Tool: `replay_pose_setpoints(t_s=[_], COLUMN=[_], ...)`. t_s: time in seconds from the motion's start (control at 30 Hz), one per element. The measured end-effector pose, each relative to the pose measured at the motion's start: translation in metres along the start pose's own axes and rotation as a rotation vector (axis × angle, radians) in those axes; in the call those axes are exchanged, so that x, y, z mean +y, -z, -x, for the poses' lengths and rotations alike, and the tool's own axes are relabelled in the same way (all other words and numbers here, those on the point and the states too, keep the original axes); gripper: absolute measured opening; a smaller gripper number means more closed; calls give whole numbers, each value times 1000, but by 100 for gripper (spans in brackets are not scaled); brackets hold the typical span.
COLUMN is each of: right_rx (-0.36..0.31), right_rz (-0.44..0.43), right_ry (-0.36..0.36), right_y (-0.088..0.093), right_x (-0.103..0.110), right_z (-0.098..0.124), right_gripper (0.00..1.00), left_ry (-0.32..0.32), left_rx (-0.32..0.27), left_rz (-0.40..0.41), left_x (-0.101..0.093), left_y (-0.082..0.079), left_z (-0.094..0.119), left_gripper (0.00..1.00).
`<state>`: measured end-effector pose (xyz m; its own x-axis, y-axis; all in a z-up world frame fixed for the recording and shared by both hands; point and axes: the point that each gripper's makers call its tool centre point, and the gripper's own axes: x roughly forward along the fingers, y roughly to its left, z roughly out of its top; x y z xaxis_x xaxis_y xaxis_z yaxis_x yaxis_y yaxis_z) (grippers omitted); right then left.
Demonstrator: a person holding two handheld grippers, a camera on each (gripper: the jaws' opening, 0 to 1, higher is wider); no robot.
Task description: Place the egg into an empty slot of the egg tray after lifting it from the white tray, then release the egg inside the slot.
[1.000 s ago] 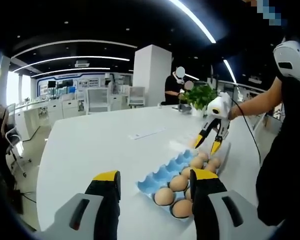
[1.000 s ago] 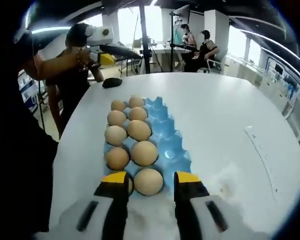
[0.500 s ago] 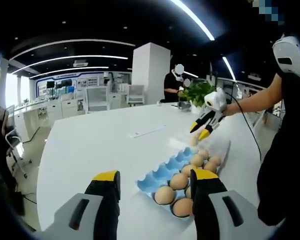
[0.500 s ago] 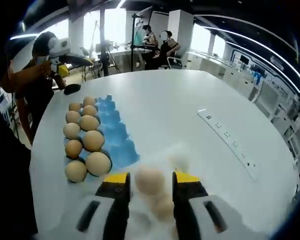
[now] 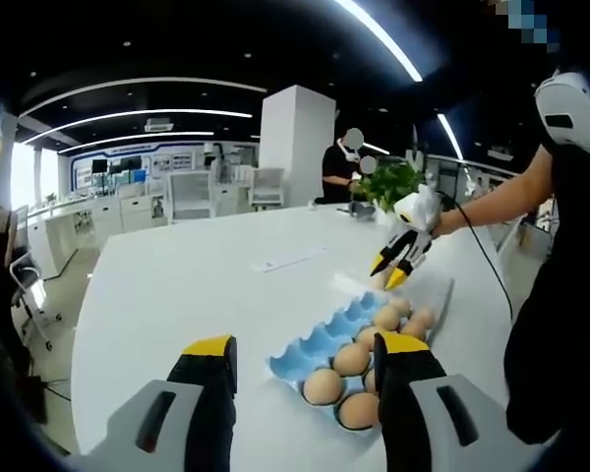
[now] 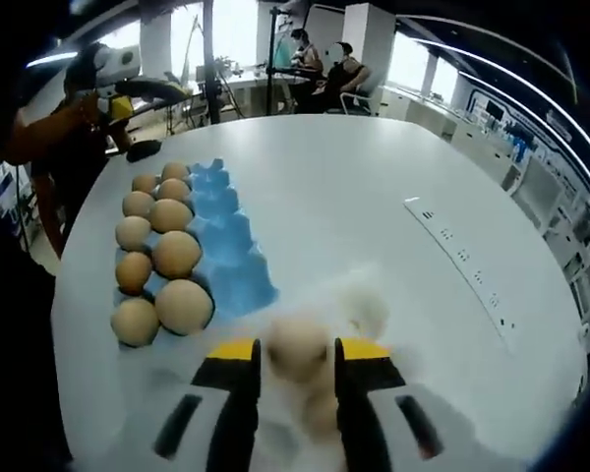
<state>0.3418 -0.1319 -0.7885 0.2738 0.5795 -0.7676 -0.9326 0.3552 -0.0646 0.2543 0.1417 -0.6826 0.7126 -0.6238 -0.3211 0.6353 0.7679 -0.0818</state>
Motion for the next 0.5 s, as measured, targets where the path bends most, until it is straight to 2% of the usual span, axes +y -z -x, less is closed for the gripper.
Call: replay_pose_setpoints(t_s=[0.13, 0.27, 0.4, 0.5], right_rx=[15, 19, 23, 1], right_rz=[-74, -65, -68, -70], right_ry=[-42, -75, -41, -31], right_y=[2, 2, 2, 3], right_x=[-2, -1, -1, -1], right_z=[-2, -4, -3, -1], right_gripper=[28, 28, 25, 24], left_ry=[0, 3, 4, 2], left_rx=[1, -2, -4, -4], left_rz=[2, 1, 1, 1], left_x=[1, 0, 0, 0], left_y=[0, -1, -1, -1], left_z=[0, -1, -2, -2], left_gripper=[56, 56, 56, 56])
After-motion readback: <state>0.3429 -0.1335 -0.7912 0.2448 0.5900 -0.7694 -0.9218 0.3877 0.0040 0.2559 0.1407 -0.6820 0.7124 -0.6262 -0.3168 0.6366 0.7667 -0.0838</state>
